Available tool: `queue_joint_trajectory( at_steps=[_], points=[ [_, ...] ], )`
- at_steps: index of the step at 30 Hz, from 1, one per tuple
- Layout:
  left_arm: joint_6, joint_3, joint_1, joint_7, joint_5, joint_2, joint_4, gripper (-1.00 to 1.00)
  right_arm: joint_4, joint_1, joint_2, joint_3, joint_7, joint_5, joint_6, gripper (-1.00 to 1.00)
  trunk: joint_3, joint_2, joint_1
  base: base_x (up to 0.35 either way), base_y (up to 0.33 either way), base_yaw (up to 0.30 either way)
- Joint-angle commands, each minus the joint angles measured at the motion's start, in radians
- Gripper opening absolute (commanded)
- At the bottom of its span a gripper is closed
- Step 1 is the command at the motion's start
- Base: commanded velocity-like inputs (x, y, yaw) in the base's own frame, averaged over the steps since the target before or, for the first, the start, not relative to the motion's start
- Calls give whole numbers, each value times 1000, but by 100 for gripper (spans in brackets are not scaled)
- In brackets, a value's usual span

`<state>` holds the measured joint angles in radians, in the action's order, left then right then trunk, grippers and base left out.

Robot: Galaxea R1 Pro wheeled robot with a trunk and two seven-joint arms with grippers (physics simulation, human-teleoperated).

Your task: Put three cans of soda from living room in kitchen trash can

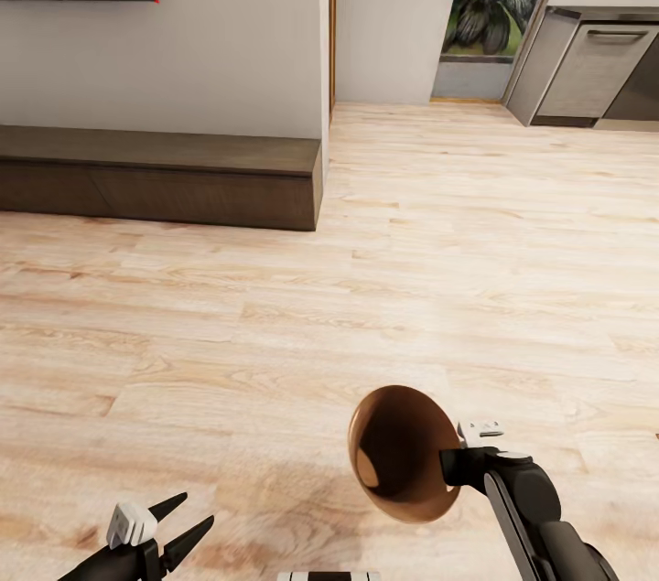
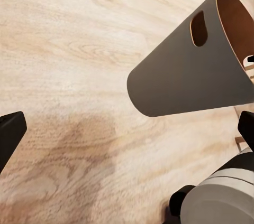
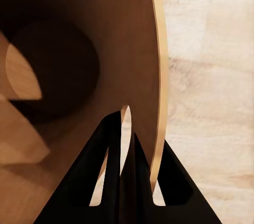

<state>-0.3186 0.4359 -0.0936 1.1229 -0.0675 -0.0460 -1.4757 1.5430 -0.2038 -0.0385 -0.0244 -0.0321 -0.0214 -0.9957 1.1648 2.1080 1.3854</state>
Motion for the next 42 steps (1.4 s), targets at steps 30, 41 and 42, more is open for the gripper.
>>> queue_joint_trajectory(
  at_steps=[30, 41, 42],
  points=[
    [0, 0, 0, 0, 0, 0, 0, 100, 0, 0, 0, -3, -5, 20, 0, -100, 0, 0, 0, 0, 0, 0],
    [0, 1, 0, 0, 0, 0, 0, 100, 0, 0, 0, -3, -5, 20, 0, -100, 0, 0, 0, 0, 0, 0],
    [0, 1, 0, 0, 0, 0, 0, 100, 0, 0, 0, -3, -5, 20, 0, -100, 0, 0, 0, 0, 0, 0]
  ],
)
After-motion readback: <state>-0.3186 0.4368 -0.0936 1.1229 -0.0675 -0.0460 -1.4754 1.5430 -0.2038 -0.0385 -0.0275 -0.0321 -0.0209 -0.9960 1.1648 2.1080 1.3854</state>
